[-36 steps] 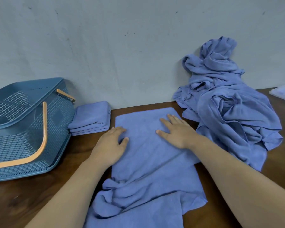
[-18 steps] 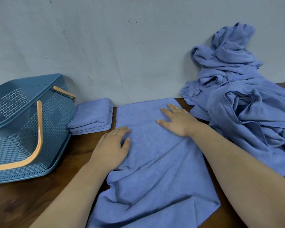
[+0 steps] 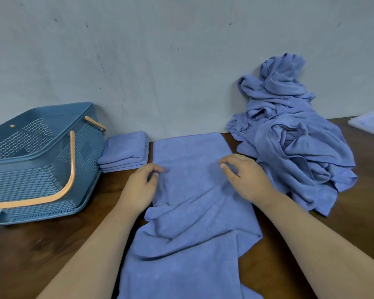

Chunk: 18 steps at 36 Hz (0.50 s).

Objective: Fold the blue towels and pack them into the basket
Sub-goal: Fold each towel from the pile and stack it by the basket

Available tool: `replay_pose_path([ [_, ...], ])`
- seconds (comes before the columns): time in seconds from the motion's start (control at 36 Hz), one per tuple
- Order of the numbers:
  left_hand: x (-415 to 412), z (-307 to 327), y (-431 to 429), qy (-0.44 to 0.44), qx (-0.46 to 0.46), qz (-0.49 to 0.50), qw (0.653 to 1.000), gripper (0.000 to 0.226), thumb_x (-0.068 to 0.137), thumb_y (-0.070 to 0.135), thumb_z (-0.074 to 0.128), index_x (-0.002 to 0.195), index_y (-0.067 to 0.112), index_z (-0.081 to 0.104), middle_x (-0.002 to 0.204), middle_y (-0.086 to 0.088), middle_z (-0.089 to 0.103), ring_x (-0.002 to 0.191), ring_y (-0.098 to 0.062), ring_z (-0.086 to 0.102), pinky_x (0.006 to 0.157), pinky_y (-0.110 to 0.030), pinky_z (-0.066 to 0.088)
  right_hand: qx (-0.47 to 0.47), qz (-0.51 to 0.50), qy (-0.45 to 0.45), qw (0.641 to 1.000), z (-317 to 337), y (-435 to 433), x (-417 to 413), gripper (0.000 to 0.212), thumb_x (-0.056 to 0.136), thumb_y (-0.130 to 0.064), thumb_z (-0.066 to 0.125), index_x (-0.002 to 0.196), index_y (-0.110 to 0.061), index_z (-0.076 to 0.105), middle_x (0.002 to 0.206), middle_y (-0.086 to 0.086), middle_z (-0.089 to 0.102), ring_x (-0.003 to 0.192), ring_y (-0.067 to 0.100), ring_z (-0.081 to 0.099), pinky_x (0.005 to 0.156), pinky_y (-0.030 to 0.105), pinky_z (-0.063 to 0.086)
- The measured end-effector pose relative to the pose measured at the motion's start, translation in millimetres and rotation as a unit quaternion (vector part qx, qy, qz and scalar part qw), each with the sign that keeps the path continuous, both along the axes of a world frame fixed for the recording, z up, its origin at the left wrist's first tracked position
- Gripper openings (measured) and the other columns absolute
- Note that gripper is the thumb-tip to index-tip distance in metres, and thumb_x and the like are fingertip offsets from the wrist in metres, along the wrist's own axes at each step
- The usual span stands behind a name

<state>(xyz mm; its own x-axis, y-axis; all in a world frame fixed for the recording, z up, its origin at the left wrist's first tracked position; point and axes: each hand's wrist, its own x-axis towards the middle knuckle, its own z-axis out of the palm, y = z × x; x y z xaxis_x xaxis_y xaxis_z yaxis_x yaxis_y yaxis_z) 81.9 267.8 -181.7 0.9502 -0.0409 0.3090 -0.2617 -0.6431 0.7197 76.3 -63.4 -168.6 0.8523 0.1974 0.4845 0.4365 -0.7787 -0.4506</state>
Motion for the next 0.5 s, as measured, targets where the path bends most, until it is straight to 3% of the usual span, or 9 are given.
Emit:
replay_pose_path([
  [0.17,-36,3,12,0.029,-0.091,0.028,0.995,0.035,0.105,0.005,0.057,0.102,0.035,0.073,0.108,0.016,0.074,0.102,0.002,0.066,0.087,-0.014,0.045,0.04,0.028,0.053,0.997,-3,-11,-60,0.019,0.106,-0.032,0.061,0.119,-0.024,0.074,0.117,-0.018,0.069,0.113,0.001,0.061,0.099,0.027,0.05],
  [0.25,-64,3,20,0.031,-0.091,0.024,0.995,0.032,0.104,0.006,0.058,0.101,0.034,0.074,0.105,0.021,0.073,0.101,0.002,0.066,0.083,-0.009,0.044,0.057,0.052,0.069,0.995,-8,-13,-88,0.013,0.104,-0.029,0.065,0.112,-0.03,0.075,0.114,-0.021,0.07,0.113,0.002,0.064,0.097,0.03,0.053],
  [0.44,-134,7,38,0.049,-0.101,0.008,0.994,0.026,0.103,0.011,0.064,0.098,0.035,0.075,0.1,0.015,0.076,0.096,-0.003,0.069,0.085,-0.022,0.047,0.066,0.078,0.057,0.993,-13,-19,-152,0.03,0.095,-0.014,0.075,0.103,-0.043,0.074,0.12,-0.023,0.068,0.119,0.008,0.063,0.101,0.025,0.047],
  [0.5,-154,8,43,0.055,-0.081,0.001,0.995,0.023,0.103,0.013,0.065,0.1,0.034,0.074,0.098,0.013,0.076,0.094,-0.006,0.069,0.084,-0.023,0.049,0.059,0.095,0.051,0.992,-10,-20,-173,0.027,0.095,-0.019,0.076,0.102,-0.045,0.073,0.117,-0.021,0.068,0.115,0.012,0.063,0.099,0.024,0.045],
])
